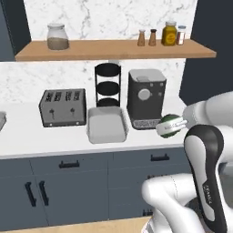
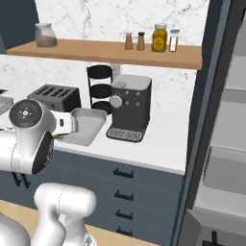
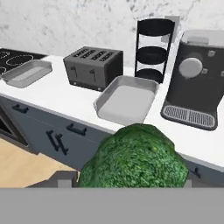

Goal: Place one broccoli and one chicken drumstick in each tupperware on the nearby counter, to pack two identical lunches.

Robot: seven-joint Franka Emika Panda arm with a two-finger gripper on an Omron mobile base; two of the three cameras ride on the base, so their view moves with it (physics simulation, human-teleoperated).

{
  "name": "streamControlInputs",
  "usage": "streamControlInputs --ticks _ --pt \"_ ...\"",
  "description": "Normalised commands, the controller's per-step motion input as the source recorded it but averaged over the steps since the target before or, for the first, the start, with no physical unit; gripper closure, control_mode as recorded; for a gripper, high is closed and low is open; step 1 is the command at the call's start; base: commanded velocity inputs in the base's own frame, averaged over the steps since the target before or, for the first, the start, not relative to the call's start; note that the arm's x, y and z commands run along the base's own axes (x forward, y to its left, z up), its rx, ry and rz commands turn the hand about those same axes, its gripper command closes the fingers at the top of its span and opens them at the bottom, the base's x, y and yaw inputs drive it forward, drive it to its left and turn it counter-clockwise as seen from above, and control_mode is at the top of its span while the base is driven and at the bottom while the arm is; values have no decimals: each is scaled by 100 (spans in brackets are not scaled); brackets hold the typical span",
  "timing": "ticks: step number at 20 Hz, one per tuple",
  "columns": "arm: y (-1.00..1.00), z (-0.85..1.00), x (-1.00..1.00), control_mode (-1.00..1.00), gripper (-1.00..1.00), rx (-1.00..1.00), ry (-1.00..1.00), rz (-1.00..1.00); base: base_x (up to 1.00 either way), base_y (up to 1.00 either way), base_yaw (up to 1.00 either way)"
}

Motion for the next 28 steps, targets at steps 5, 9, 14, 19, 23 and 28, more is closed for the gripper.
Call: streamControlInputs --ticks 5,9,14,19,23,28 --pt "0 0 0 100 100 0 0 0 7 100 1" --pt "0 0 0 100 100 0 0 0 63 100 0" --pt "0 0 0 100 100 0 0 0 74 100 0" --pt "0 0 0 100 100 0 0 0 68 100 0" --pt "0 0 0 100 100 0 0 0 65 100 0" --pt "0 0 0 100 100 0 0 0 55 100 -1"
